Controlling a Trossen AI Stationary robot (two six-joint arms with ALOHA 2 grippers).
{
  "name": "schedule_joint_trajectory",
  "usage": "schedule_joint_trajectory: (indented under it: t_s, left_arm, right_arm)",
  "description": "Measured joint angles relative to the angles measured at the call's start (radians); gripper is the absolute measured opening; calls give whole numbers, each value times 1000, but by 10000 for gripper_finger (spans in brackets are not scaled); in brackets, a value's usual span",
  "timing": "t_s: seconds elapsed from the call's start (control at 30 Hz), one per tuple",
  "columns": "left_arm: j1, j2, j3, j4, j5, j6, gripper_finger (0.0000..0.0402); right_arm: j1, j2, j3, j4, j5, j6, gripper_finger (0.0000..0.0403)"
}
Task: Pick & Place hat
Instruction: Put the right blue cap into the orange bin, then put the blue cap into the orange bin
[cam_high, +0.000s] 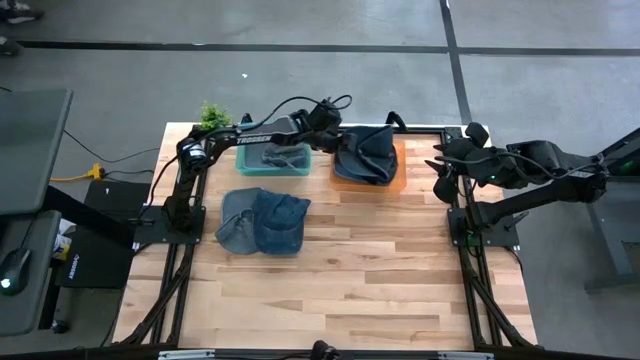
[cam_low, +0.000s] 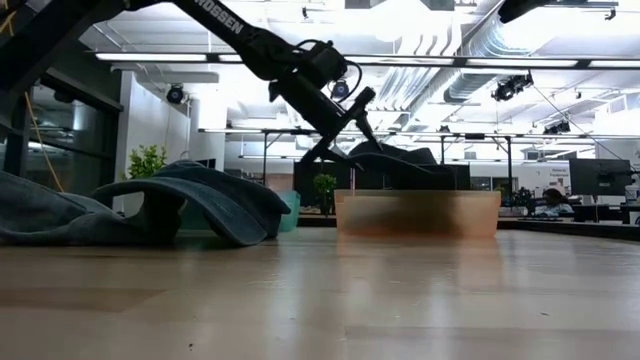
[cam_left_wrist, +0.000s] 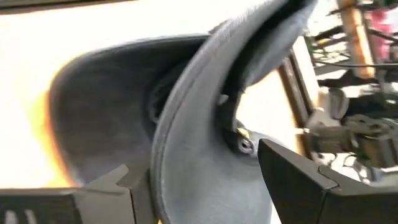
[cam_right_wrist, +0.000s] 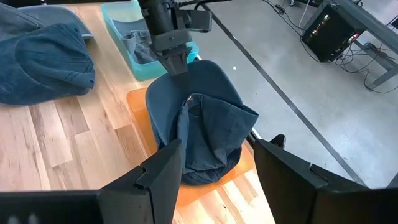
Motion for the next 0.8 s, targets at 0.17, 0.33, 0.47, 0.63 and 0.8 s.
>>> schedule_joint_trajectory:
  t_s: [0.17, 0.33, 0.47, 0.63, 0.8]
  left_arm:
    - [0, 0, 17, -98, -101, 2, 239]
    - [0, 0, 17, -194, -238, 48, 239]
    - [0, 0, 17, -198, -317, 79, 239]
    - [-8, 0, 17, -183, -360, 180, 238]
    - [-32, 0, 17, -183, -369, 358, 206]
  right_arm:
    - [0, 0, 0, 0, 0, 0, 195]
    - [0, 0, 0, 0, 0, 1, 195]
    - [0, 0, 0, 0, 0, 1, 195]
    - [0, 0, 0, 0, 0, 0, 195]
    - [0, 0, 0, 0, 0, 0, 195]
